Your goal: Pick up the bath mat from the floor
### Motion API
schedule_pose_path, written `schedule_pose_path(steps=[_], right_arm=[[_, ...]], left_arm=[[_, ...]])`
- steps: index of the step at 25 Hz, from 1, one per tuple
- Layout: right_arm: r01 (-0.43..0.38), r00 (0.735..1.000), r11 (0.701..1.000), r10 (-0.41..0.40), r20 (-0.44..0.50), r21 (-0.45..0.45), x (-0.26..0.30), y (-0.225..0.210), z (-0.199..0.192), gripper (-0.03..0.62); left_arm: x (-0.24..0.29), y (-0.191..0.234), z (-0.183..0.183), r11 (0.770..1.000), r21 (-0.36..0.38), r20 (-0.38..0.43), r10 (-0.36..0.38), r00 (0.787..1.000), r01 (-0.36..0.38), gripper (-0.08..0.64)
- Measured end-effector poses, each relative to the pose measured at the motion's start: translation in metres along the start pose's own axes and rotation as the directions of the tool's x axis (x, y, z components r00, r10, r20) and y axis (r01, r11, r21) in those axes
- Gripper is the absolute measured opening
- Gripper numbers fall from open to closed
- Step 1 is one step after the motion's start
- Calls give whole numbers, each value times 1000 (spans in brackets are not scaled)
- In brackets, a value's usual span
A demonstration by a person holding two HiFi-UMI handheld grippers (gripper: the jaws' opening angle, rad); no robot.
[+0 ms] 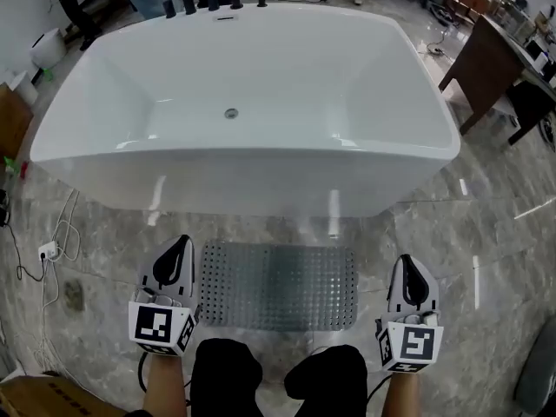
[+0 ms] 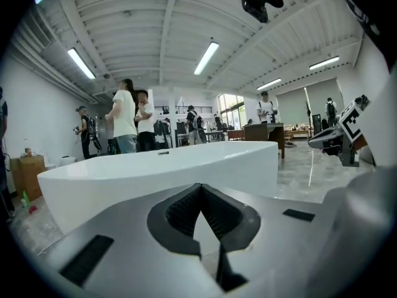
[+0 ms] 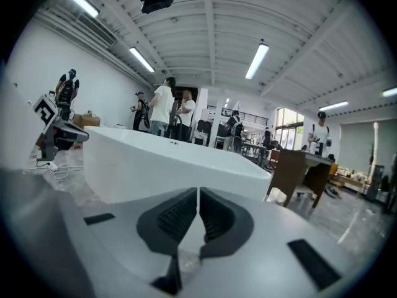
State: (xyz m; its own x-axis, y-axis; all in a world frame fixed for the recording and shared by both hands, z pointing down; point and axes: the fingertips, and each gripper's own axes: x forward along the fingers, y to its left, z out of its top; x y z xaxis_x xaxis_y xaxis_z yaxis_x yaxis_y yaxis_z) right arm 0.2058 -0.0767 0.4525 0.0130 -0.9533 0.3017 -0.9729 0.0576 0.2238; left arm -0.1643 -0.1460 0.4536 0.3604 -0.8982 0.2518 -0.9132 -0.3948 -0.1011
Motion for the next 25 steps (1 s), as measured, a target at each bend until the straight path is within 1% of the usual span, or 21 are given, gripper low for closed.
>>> schedule_pose_path(steps=[2,4,8,15,18,21,25], right_arm=[[-14,1000,1000,14,-17,-12,13,9,-29,23],[-24,1000,1000,24,-16,-9,26,16,-51,23],[-38,999,999,38,-2,-36,47,27,-89,23],[-57,998,996,57,-14,-66,84,44,-173,23],[-40,999,995,39,-8,-95,95,42,-198,23],[-37,999,995,37,-8,-91,96,37,-219,23],[-27,1000,996,26,-14,-81,97,30,-243,23]], left_arm=[[9,3,-32,1000,-8,-15,18,1000,-18,0],[16,6,-56,999,-15,-19,28,999,-28,0],[29,2,-96,1000,10,-14,23,1000,-23,0],[57,7,-171,998,58,0,37,999,-37,0],[67,3,-193,995,98,3,26,1000,-26,0],[67,-1,-213,991,129,-10,23,1000,-21,0],[67,2,-232,994,107,-10,38,999,-37,0]])
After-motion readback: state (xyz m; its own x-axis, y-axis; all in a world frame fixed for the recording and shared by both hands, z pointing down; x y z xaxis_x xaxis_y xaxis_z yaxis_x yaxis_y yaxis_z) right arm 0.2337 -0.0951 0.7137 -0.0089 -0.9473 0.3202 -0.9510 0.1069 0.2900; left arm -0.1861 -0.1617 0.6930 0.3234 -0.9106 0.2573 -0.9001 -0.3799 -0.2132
